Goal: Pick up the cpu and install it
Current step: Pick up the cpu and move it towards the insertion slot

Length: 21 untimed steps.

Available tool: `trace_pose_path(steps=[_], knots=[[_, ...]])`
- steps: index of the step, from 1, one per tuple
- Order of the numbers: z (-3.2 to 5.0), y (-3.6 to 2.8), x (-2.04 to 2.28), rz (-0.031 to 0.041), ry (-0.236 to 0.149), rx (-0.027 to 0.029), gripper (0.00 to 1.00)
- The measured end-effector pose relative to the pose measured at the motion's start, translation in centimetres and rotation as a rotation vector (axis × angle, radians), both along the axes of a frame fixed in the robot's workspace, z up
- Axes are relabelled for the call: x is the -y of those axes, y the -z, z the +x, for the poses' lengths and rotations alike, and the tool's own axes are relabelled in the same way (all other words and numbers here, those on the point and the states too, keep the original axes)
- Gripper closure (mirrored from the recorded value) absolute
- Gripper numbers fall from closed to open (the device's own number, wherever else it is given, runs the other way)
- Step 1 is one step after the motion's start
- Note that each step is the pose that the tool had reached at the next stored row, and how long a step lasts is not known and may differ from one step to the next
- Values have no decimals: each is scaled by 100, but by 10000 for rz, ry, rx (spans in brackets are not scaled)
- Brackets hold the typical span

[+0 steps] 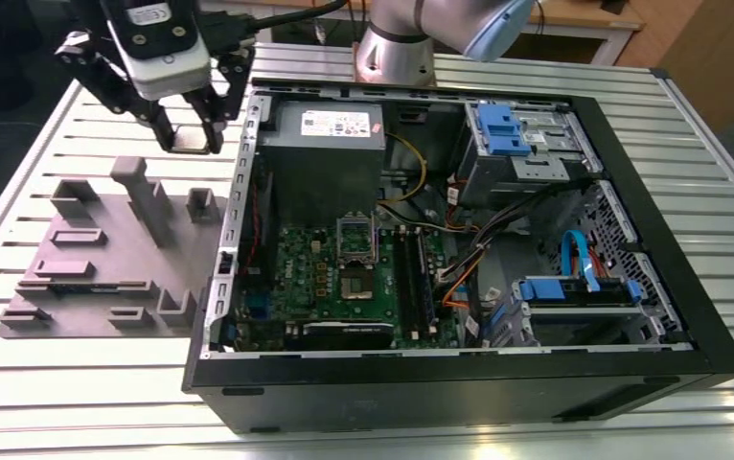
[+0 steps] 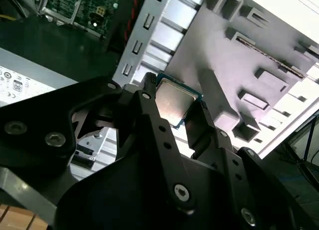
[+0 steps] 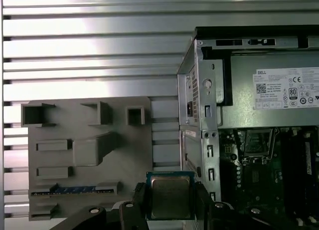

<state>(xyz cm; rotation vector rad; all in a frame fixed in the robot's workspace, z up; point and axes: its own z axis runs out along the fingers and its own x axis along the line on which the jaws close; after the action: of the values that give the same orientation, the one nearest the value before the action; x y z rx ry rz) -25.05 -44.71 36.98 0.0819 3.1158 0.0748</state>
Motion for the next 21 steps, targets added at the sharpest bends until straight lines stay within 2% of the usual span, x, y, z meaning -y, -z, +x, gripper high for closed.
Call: trace_pose_path(steps=[4, 8, 15, 21], knots=[[128, 1, 0, 1, 11, 0, 53], [219, 1, 0, 0, 56, 0, 53], [339, 1, 0, 1, 179, 0, 53], [405, 6, 5, 0, 282, 0, 53]])
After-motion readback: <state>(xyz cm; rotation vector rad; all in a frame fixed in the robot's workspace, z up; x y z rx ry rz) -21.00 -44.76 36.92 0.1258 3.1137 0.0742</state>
